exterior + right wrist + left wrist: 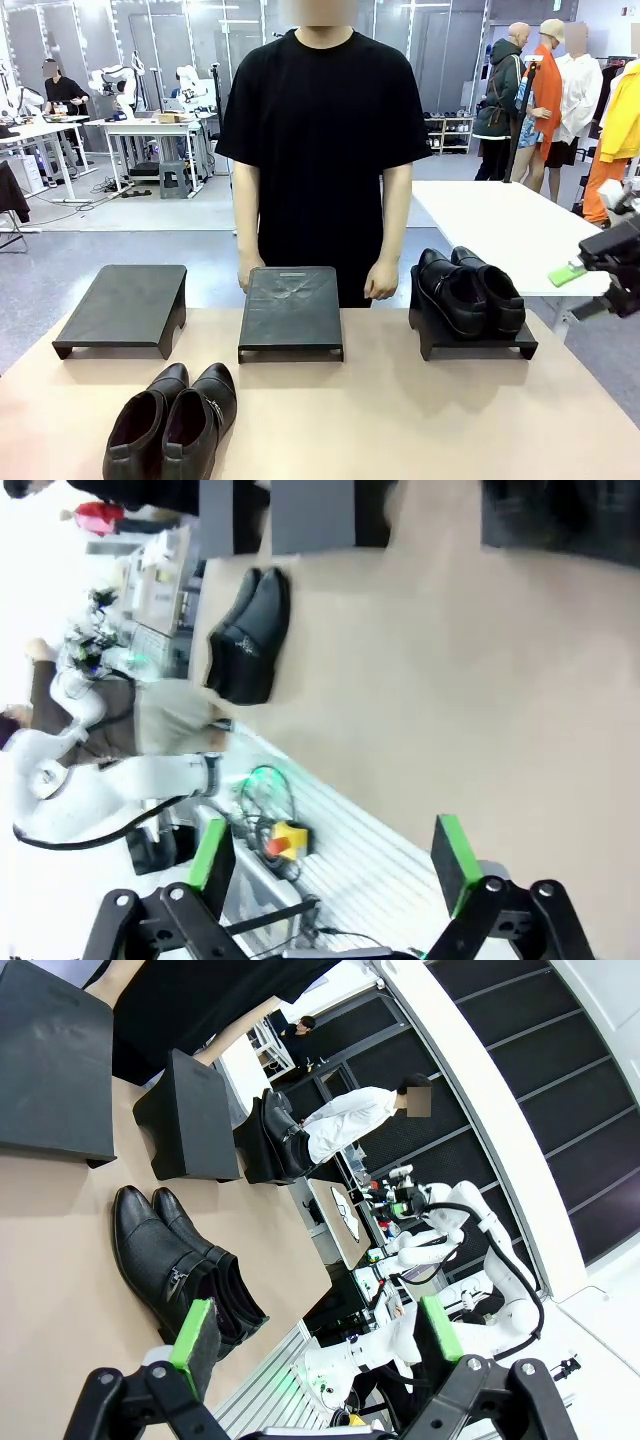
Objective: Place the shoes on the stand as instructed by the person.
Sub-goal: Pick up another pair of Shoes and place it on the Shoes Stand indicated by the person.
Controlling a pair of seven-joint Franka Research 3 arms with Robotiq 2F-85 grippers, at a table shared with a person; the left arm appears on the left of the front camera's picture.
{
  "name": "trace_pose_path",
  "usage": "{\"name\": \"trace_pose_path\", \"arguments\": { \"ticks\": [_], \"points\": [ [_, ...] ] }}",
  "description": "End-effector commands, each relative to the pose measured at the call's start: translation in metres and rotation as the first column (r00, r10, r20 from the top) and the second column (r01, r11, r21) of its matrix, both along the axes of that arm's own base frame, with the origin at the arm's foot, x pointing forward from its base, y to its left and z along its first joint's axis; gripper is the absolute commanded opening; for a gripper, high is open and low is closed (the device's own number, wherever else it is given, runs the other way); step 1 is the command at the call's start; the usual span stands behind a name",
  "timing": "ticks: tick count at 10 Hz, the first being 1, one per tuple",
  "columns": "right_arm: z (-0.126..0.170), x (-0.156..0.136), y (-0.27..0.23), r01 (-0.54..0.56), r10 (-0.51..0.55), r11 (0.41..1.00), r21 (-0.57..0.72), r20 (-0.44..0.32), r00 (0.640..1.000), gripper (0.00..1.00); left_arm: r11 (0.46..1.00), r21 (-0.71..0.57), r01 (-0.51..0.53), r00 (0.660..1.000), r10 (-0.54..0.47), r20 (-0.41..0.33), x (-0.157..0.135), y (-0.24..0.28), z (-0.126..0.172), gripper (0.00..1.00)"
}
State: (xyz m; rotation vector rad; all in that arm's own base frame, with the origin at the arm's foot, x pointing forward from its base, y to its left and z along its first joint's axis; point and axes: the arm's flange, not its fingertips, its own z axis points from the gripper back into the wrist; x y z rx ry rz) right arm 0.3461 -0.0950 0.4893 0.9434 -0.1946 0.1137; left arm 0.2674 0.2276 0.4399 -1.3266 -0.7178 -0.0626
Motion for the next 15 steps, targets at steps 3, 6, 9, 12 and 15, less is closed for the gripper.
{"name": "trace_pose_path", "arguments": {
  "ticks": [3, 6, 9, 12, 15],
  "points": [
    [-0.063, -0.094, -0.043, 0.118, -0.122, 0.968, 0.223, 0.005, 0.992, 1.0, 1.0, 0.005, 0.019, 1.0, -0.019, 0.007, -0.003, 0.002, 0.001, 1.0],
    [-0.073, -0.119, -0.072, 0.073, -0.092, 0.97, 0.232, 0.073, 0.993, 1.0, 1.0, 0.005, 0.019, 1.0, -0.019, 0.007, -0.003, 0.002, 0.001, 1.0],
    [-0.062, -0.111, -0.085, 0.107, -0.123, 0.965, 0.241, 0.053, 0.991, 1.0, 1.0, 0.005, 0.019, 1.0, -0.019, 0.007, -0.003, 0.002, 0.001, 1.0],
    [-0.062, -0.111, -0.085, 0.107, -0.123, 0.965, 0.241, 0.053, 0.991, 1.0, 1.0, 0.005, 0.019, 1.0, -0.019, 0.007, -0.003, 0.002, 0.001, 1.0],
    [-0.062, -0.111, -0.085, 0.107, -0.123, 0.965, 0.241, 0.053, 0.991, 1.0, 1.0, 0.005, 0.019, 1.0, -0.019, 0.007, -0.003, 0.002, 0.001, 1.0]
  ]
}}
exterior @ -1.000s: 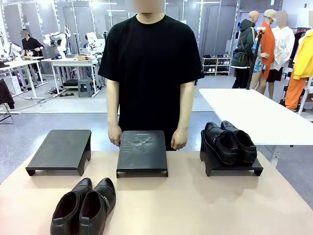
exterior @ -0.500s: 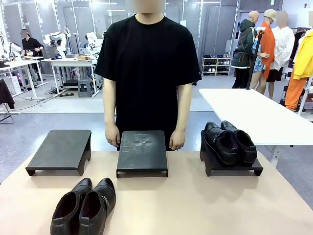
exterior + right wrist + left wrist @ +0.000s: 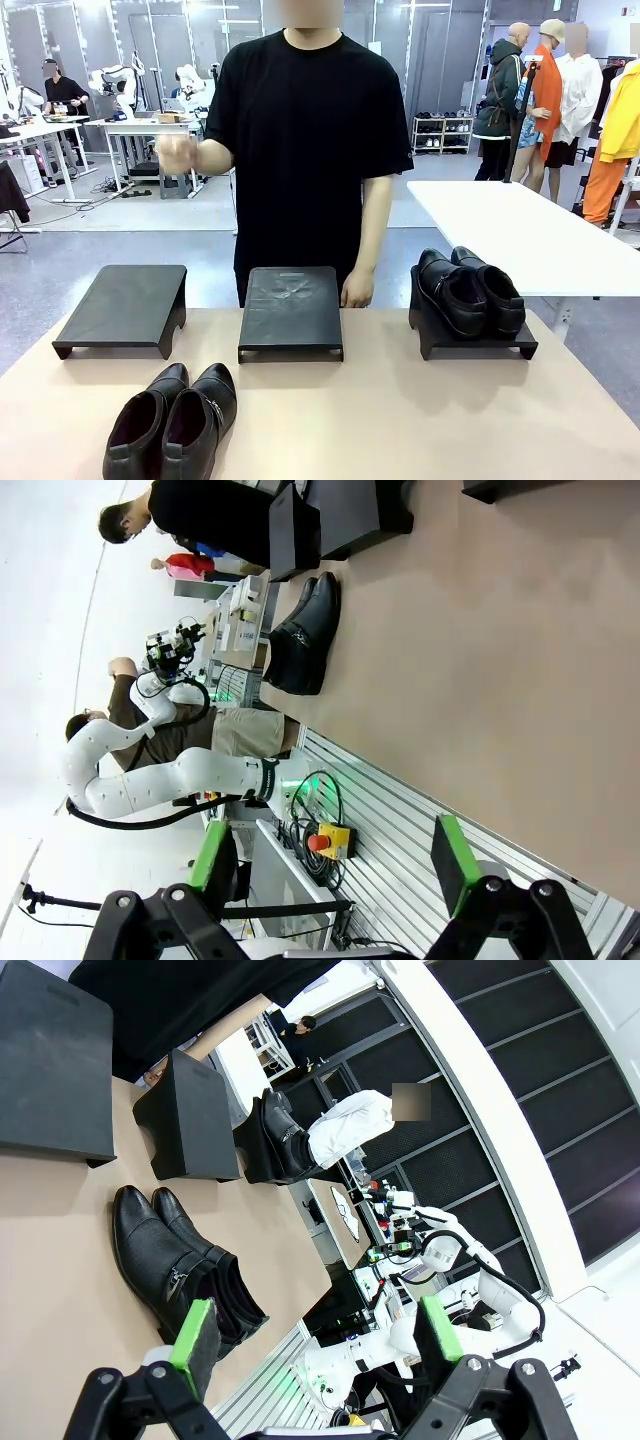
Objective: Place the shoes on the stand as instructed by the person.
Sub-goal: Pick up another pair of Shoes and place it on the Shoes Stand indicated by the person.
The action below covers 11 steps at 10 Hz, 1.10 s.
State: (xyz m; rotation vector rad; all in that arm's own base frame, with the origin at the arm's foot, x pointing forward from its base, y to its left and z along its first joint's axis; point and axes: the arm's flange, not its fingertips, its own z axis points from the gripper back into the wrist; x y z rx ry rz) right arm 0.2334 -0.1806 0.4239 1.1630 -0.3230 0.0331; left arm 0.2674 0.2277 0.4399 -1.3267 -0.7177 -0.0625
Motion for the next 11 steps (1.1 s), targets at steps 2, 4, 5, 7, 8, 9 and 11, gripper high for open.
{"name": "trace_pose_path", "arguments": {
  "ticks": [2, 4, 5, 7, 8, 9, 11],
  "points": [
    [0.0035, 0.002, 0.0006, 0.018, -0.018, 1.0, 0.005, -0.004, 1.0, 1.0, 1.0, 0.005, 0.019, 1.0, -0.019, 0.007, -0.0027, 0.0018, 0.0012, 1.0],
    [0.0035, 0.002, 0.0006, 0.018, -0.018, 1.0, 0.005, -0.004, 1.0, 1.0, 1.0, 0.0, 0.0, 1.0, 0.0, 0.0, 0.0, 0.0, 0.0, 1.0],
    [0.0035, 0.002, 0.0006, 0.018, -0.018, 1.0, 0.005, -0.004, 1.0, 1.0, 1.0, 0.0, 0.0, 1.0, 0.0, 0.0, 0.0, 0.0, 0.0, 1.0],
    [0.0035, 0.002, 0.0006, 0.018, -0.018, 1.0, 0.005, -0.004, 1.0, 1.0, 1.0, 0.0, 0.0, 1.0, 0.0, 0.0, 0.0, 0.0, 0.0, 1.0],
    [0.0035, 0.002, 0.0006, 0.018, -0.018, 1.0, 0.005, -0.004, 1.0, 1.0, 1.0, 0.0, 0.0, 1.0, 0.0, 0.0, 0.0, 0.0, 0.0, 1.0],
    [0.0035, 0.002, 0.0006, 0.018, -0.018, 1.0, 0.005, -0.004, 1.0, 1.0, 1.0, 0.0, 0.0, 1.0, 0.0, 0.0, 0.0, 0.0, 0.0, 1.0],
    [0.0035, 0.002, 0.0006, 0.018, -0.018, 1.0, 0.005, -0.004, 1.0, 1.0, 1.0, 0.0, 0.0, 1.0, 0.0, 0.0, 0.0, 0.0, 0.0, 1.0]
  ]
}}
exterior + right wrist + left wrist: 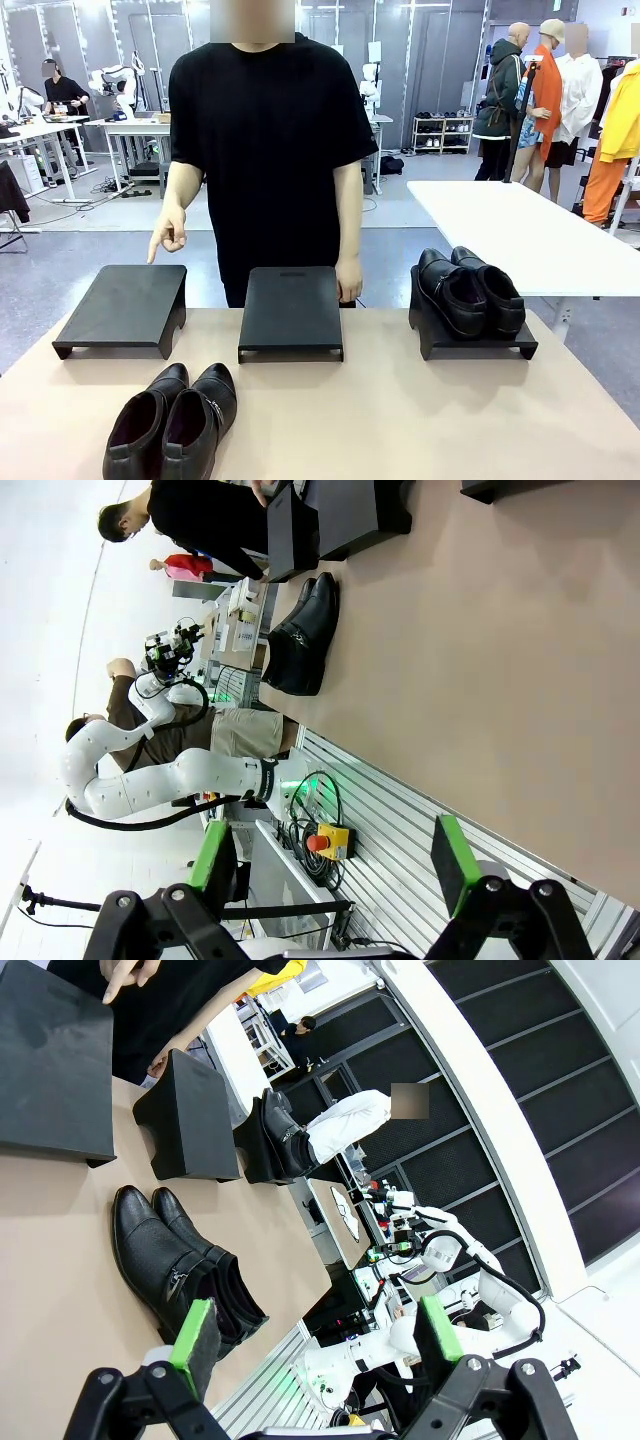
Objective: Place the shoes on the stand as instructed by the person.
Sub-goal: Pick up another pair of Shoes and place it on the Shoes Stand indicated by the person.
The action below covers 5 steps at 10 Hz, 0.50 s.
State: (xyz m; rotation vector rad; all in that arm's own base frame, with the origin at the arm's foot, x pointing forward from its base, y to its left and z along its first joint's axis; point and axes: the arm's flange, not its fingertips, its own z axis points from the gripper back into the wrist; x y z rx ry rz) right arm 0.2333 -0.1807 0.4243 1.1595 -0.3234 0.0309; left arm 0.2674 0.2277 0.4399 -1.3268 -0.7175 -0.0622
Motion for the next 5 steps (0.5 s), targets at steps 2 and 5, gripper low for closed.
{"name": "trace_pose_path", "arguments": {
  "ticks": [2, 5],
  "points": [
    [0.003, 0.002, 0.001, 0.016, -0.016, 1.0, 0.009, -0.003, 1.0, 1.0, 1.0, 0.022, -0.001, 0.997, 0.002, -0.08, 0.01, -0.003, 0.002, 1.0],
    [0.003, 0.002, 0.001, 0.016, -0.016, 1.0, 0.009, -0.003, 1.0, 1.0, 0.981, 0.115, 0.154, 0.97, -0.129, -0.204, 0.032, -0.052, 0.038, 1.0]
  ]
}}
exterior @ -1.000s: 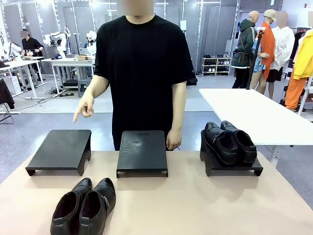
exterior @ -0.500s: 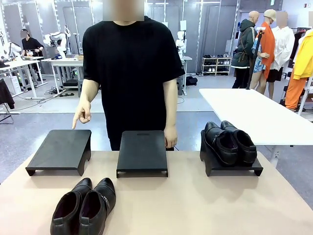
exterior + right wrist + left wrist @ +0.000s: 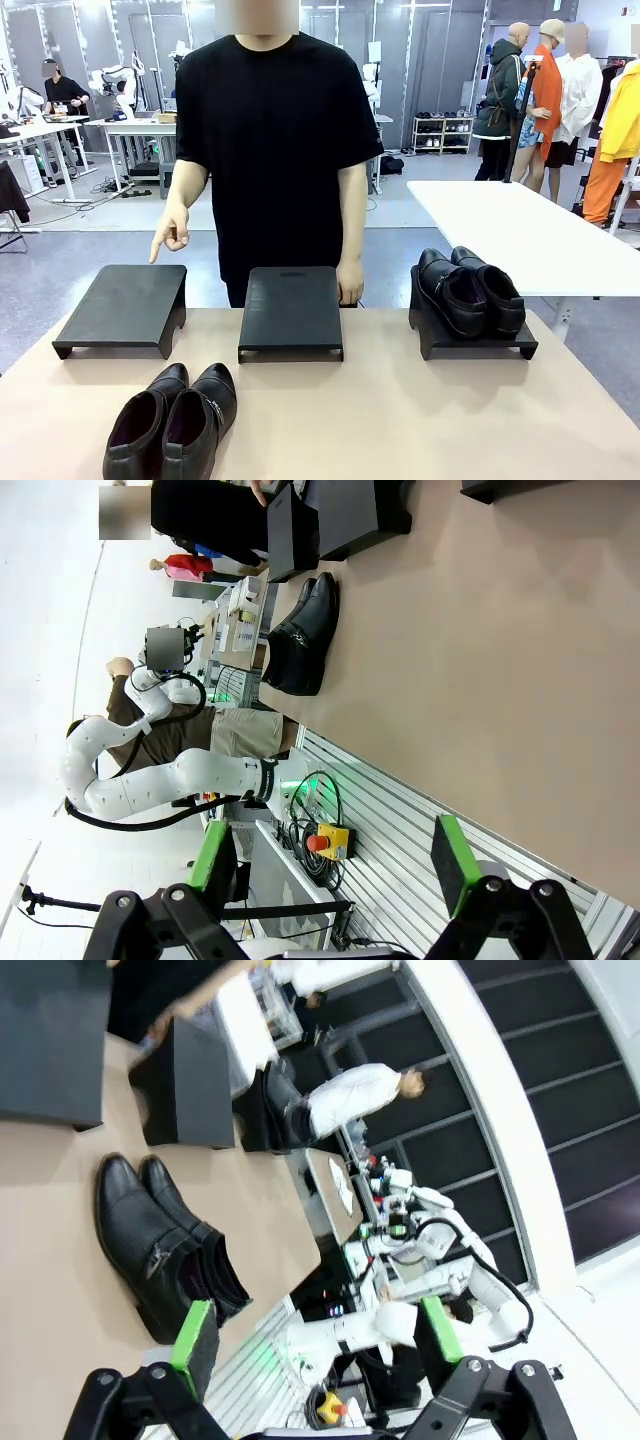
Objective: Place the shoes on the stand as instructed by the person.
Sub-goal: Pick up another pair of Shoes and place it on the Shoes Stand indicated by the person.
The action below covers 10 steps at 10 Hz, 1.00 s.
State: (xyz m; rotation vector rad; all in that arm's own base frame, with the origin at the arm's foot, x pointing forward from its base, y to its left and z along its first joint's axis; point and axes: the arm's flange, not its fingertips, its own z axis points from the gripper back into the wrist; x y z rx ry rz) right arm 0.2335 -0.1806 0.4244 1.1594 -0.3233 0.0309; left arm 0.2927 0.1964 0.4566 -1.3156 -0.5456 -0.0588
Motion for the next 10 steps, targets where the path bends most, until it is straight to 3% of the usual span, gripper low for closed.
{"name": "trace_pose_path", "arguments": {
  "ticks": [1, 3, 4, 6, 10],
  "points": [
    [0.003, 0.002, 0.001, 0.016, -0.016, 1.0, 0.009, -0.003, 1.0, 1.0, 0.976, 0.19, 0.107, 0.989, -0.085, -0.122, 0.016, -0.05, 0.034, 1.0],
    [0.003, 0.002, 0.001, 0.016, -0.016, 1.0, 0.009, -0.003, 1.0, 1.0, 0.918, 0.322, 0.232, 0.962, -0.168, -0.216, 0.029, -0.119, 0.053, 1.0],
    [0.003, 0.002, 0.001, 0.016, -0.016, 1.0, 0.009, -0.003, 1.0, 1.0, 0.894, 0.393, 0.214, 0.952, -0.102, -0.287, 0.036, -0.156, 0.059, 1.0],
    [0.003, 0.002, 0.001, 0.016, -0.016, 1.0, 0.009, -0.003, 1.0, 1.0, 0.834, 0.509, 0.212, 0.941, -0.033, -0.337, 0.034, -0.215, 0.061, 1.0],
    [0.003, 0.002, 0.001, 0.016, -0.016, 1.0, 0.009, -0.003, 1.0, 1.0, 0.663, 0.721, 0.2, 0.94, 0.079, -0.333, 0.03, -0.289, 0.013, 1.0]
  ]
}}
